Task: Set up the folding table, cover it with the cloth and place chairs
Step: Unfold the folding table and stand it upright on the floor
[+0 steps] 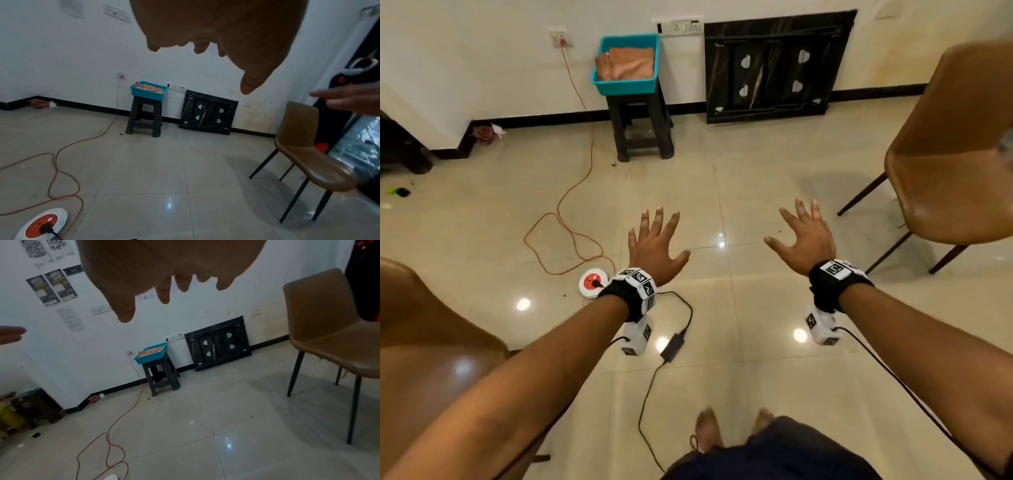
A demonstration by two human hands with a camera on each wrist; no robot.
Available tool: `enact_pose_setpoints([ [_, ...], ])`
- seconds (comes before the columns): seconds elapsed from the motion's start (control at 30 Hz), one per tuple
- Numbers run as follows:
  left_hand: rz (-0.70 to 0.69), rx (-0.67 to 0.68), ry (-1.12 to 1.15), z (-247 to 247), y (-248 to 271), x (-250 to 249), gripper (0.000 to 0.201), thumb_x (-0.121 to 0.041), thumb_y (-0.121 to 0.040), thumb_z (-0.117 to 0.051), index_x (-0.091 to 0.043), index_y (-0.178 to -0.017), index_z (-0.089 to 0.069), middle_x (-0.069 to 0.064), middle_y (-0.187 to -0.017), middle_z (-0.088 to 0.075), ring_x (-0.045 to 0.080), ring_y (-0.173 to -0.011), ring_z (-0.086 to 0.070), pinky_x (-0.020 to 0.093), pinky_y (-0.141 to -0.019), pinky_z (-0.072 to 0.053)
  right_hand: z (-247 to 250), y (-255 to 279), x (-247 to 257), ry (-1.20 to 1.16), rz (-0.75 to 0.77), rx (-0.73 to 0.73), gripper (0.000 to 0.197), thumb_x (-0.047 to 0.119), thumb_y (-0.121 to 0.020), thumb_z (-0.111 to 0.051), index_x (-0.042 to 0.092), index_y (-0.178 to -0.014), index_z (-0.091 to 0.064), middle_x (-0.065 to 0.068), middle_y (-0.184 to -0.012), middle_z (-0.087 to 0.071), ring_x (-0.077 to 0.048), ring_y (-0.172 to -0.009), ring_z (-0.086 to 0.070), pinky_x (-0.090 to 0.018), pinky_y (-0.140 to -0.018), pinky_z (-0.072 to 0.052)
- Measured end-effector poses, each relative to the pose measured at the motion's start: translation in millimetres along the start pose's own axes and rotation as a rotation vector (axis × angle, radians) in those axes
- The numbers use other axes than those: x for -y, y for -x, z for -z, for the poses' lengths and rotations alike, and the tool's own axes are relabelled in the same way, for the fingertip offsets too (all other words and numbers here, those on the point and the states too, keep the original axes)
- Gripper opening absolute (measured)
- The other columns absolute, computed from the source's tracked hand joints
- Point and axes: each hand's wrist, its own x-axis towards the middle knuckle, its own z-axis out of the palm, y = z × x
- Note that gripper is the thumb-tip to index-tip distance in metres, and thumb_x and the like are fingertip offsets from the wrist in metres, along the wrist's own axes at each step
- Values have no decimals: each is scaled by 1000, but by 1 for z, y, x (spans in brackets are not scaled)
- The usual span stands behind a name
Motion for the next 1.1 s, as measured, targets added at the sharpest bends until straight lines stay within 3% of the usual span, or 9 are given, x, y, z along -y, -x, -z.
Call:
enact_pose_setpoints([
  [0.13, -15, 71, -95, -7, -23, 2, 92, -62, -85, -54, -41, -155, 2, 1, -166, 11, 29, -150, 19, 62, -115, 7, -9, -30, 13, 41, 49, 22, 86, 75, -81, -46, 31, -154, -37, -2, -167, -16, -30, -155, -3, -51, -122, -10],
  [0.3, 30, 147, -98, -24, -83, 16, 94, -63, -85, -55, -41, -155, 5, -1, -165, 13, 28, -151, 16, 60, -116, 5, -31, -88, -1, 19, 8, 49, 79, 69, -87, -58, 29, -153, -39, -2, -167, -20, -29, -155, -7, -52, -121, -16],
  [0.33, 42, 171, -94, -29, -98, 18, 93, -61, -85, -56, -40, -156, 0, 0, -166, 6, 28, -152, 9, 59, -117, 0, -35, -102, -6, 9, -12, 62, 77, 67, -87, -59, 30, -151, -42, 0, -165, -25, -29, -154, -13, -51, -120, -22],
  [0.4, 70, 265, -66, -38, -134, 24, 79, -57, -87, -58, -33, -153, -23, 3, -161, -25, 29, -148, -24, 54, -116, -23, -45, -138, -20, -56, -84, 164, 68, 66, -86, -62, 31, -143, -52, 3, -154, -46, -27, -145, -36, -46, -113, -37],
  [0.47, 100, 389, -38, -46, -170, 29, 52, -52, -89, -58, -28, -135, -54, 3, -134, -60, 26, -123, -56, 41, -101, -46, -56, -178, -38, -83, -154, 363, 52, 62, -86, -63, 31, -128, -63, 4, -128, -66, -25, -126, -56, -39, -101, -47],
  [0.53, 138, 475, -37, -52, -200, 30, 33, -46, -91, -58, -27, -116, -66, 1, -108, -72, 24, -106, -65, 34, -88, -51, -65, -215, -56, -36, -181, 523, 37, 54, -89, -64, 31, -117, -69, 3, -117, -70, -25, -115, -61, -36, -95, -50],
  [0.6, 160, 552, -27, -56, -217, 29, 29, -41, -93, -58, -26, -116, -67, 1, -102, -73, 22, -103, -65, 32, -88, -51, -72, -238, -72, 4, -168, 615, 30, 49, -91, -64, 31, -115, -69, 2, -118, -69, -24, -113, -62, -35, -95, -50],
  [0.8, 217, 752, -22, -83, -280, 30, 30, -35, -96, -56, -23, -122, -64, 3, -109, -71, 22, -106, -63, 27, -86, -45, -78, -309, -130, 53, -187, 832, 29, 44, -93, -62, 31, -118, -67, 3, -117, -66, -22, -113, -60, -32, -94, -48],
  [1.1, 266, 869, -11, -108, -439, 41, 29, -35, -97, -55, -23, -121, -64, 3, -107, -71, 20, -105, -64, 27, -89, -48, -74, -444, -203, 99, -285, 944, 31, 43, -95, -61, 31, -123, -66, 2, -132, -61, -21, -121, -57, -30, -99, -44],
])
